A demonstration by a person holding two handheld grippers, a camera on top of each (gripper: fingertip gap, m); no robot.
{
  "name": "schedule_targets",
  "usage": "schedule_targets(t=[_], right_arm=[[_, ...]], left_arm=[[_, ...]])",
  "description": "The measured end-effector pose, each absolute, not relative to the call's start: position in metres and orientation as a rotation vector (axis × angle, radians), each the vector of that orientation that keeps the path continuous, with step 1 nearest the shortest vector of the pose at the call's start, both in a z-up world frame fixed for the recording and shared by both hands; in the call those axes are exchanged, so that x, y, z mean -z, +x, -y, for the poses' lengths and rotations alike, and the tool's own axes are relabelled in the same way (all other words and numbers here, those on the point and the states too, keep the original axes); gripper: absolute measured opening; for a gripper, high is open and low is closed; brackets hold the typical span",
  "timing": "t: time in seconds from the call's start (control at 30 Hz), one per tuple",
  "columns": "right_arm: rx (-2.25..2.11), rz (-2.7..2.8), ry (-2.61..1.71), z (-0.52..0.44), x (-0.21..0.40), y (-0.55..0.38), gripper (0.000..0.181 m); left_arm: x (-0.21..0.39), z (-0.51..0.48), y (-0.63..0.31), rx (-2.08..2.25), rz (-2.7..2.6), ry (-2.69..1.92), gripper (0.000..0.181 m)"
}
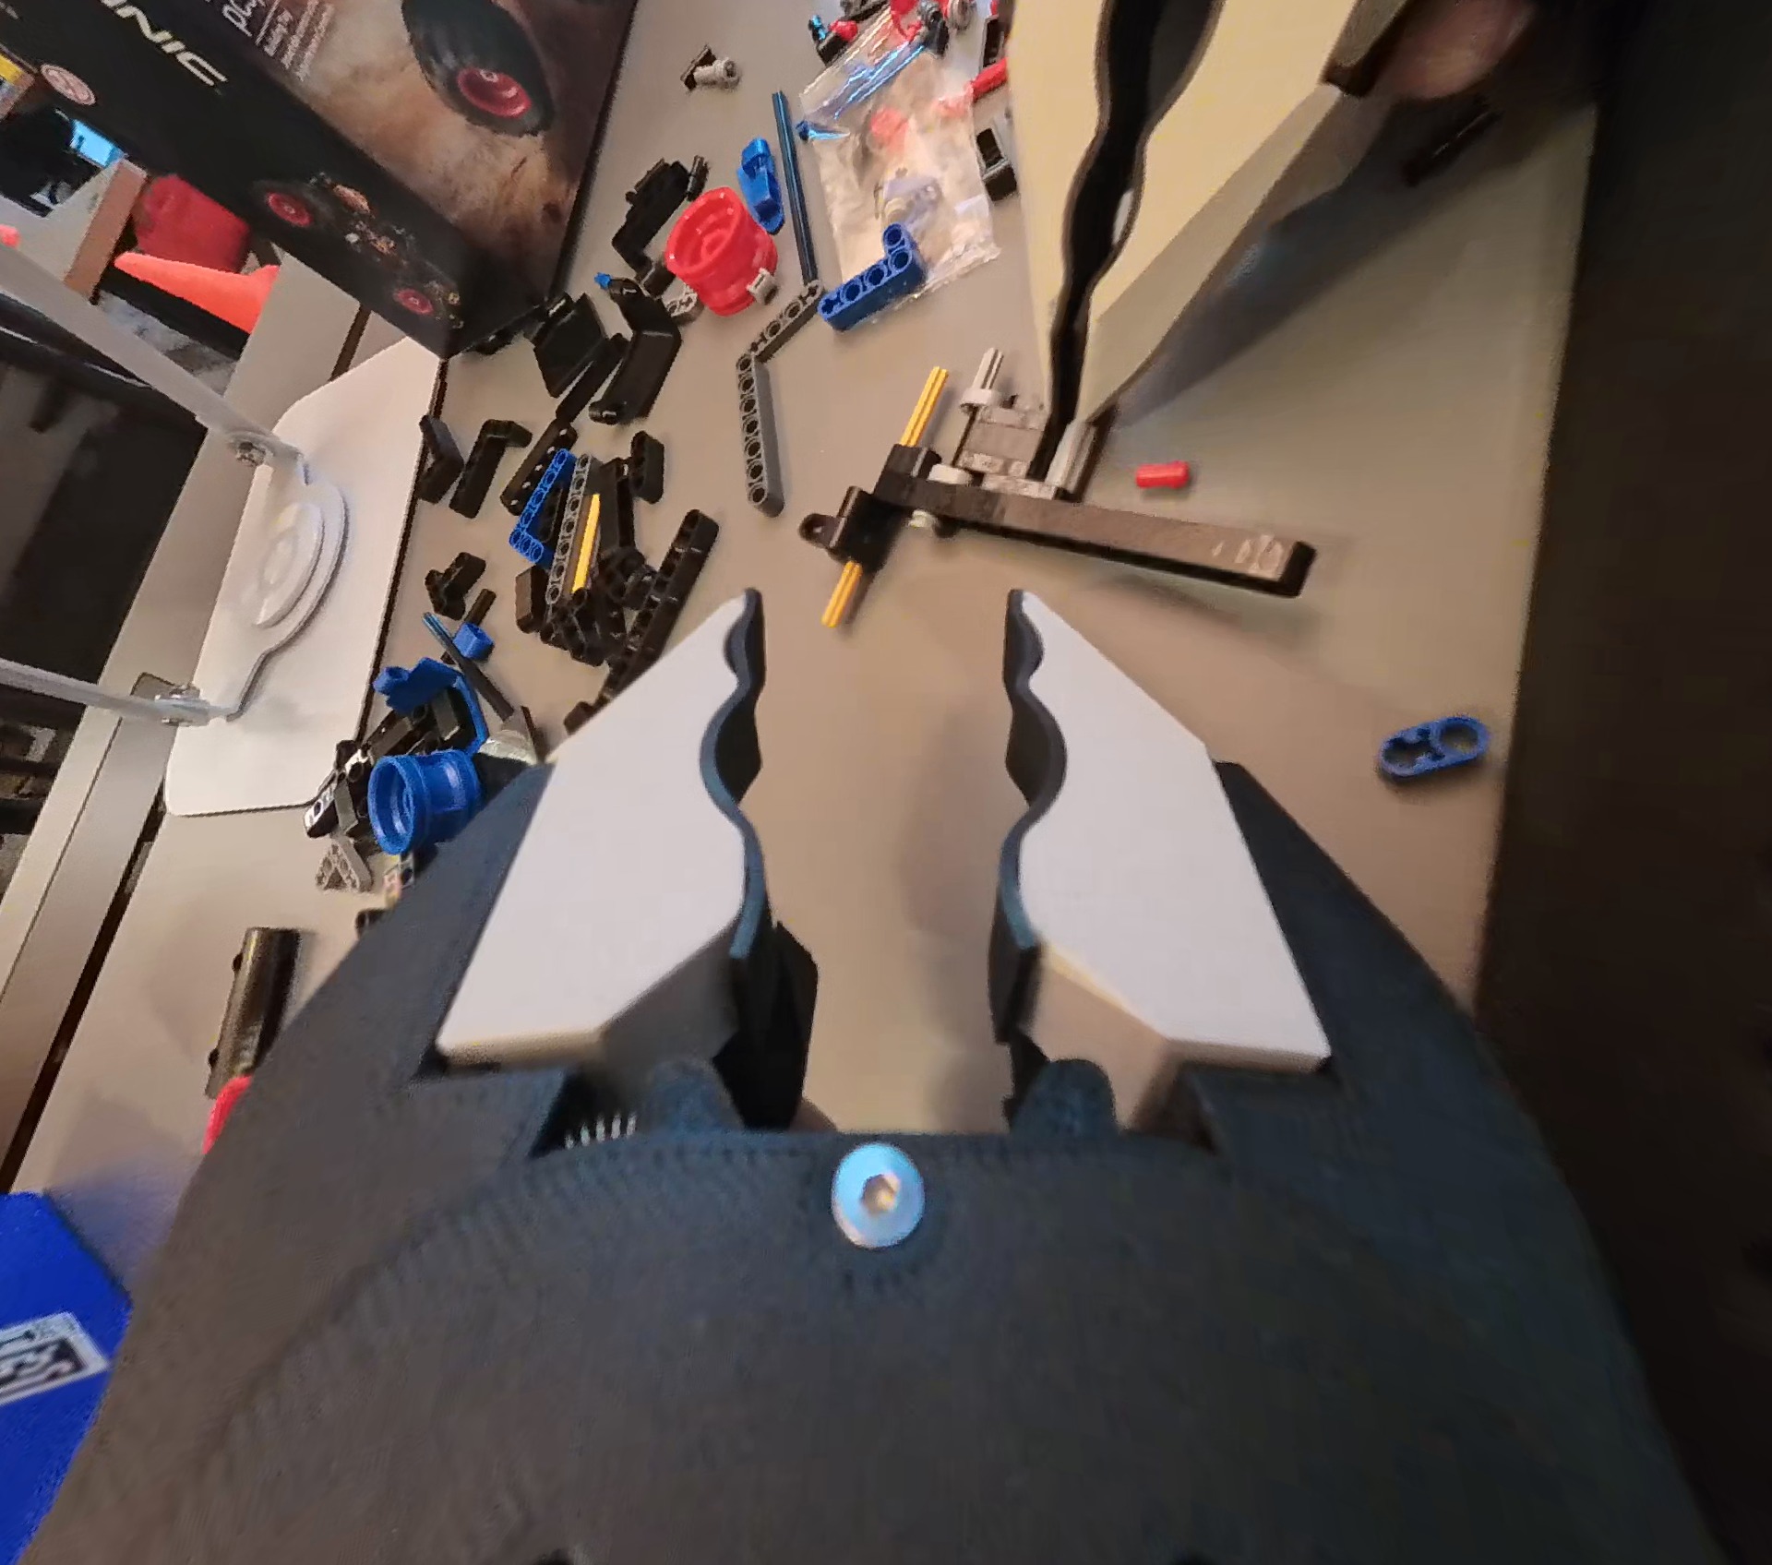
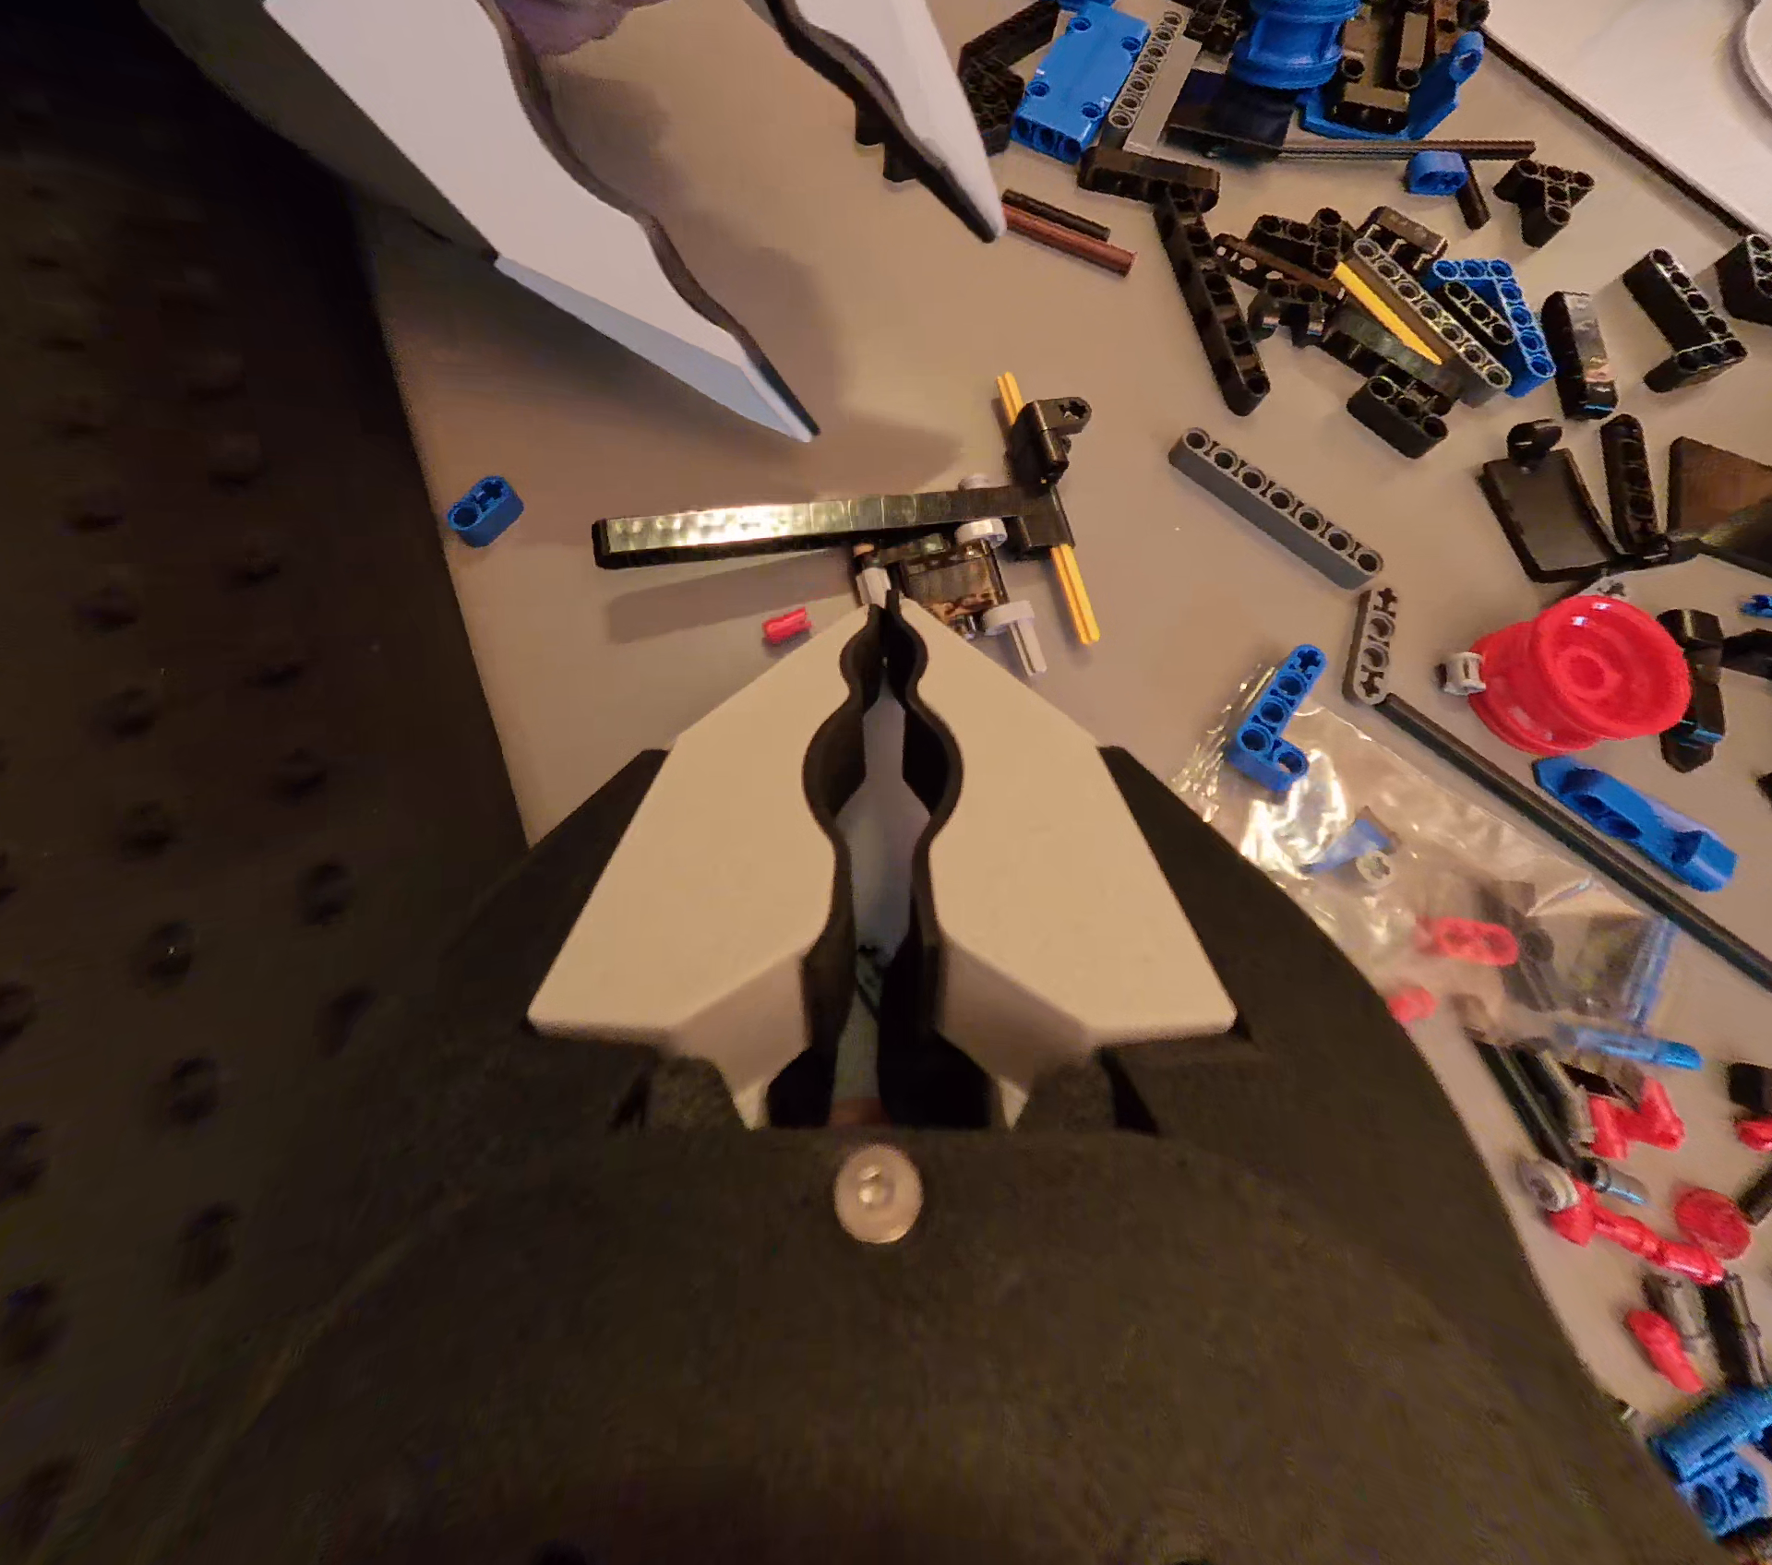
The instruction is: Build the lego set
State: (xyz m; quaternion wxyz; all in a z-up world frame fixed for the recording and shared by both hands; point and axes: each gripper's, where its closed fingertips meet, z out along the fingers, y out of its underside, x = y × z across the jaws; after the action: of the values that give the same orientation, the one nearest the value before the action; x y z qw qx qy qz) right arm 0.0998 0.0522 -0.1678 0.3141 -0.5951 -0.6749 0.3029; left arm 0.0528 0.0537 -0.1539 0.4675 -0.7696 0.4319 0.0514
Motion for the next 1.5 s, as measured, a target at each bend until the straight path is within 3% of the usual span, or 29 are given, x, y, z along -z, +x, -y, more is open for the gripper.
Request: schedule_targets(t=[0.57,1.03,1.4,1.5], right_arm=[[-0.831,1.924,-1.599,-0.030,0.174,0.107,0.015],[-0.779,1.854,-1.667,-0.038,0.174,0.104,0.004],[-1.410,1.685,-1.707,-0.033,0.122,0.111,0.004],[-1.471,1.684,-1.697,-0.031,0.117,0.110,0.004]], left_arm=[[0.156,-0.047,0.066,0.003,-1.047,-1.917,0.042],[0.149,-0.043,0.071,0.014,-1.071,-1.866,0.041],[0.128,-0.036,0.111,-0.202,-1.307,-1.548,0.019],[0.119,-0.035,0.115,-0.207,-1.292,-1.507,0.006]])
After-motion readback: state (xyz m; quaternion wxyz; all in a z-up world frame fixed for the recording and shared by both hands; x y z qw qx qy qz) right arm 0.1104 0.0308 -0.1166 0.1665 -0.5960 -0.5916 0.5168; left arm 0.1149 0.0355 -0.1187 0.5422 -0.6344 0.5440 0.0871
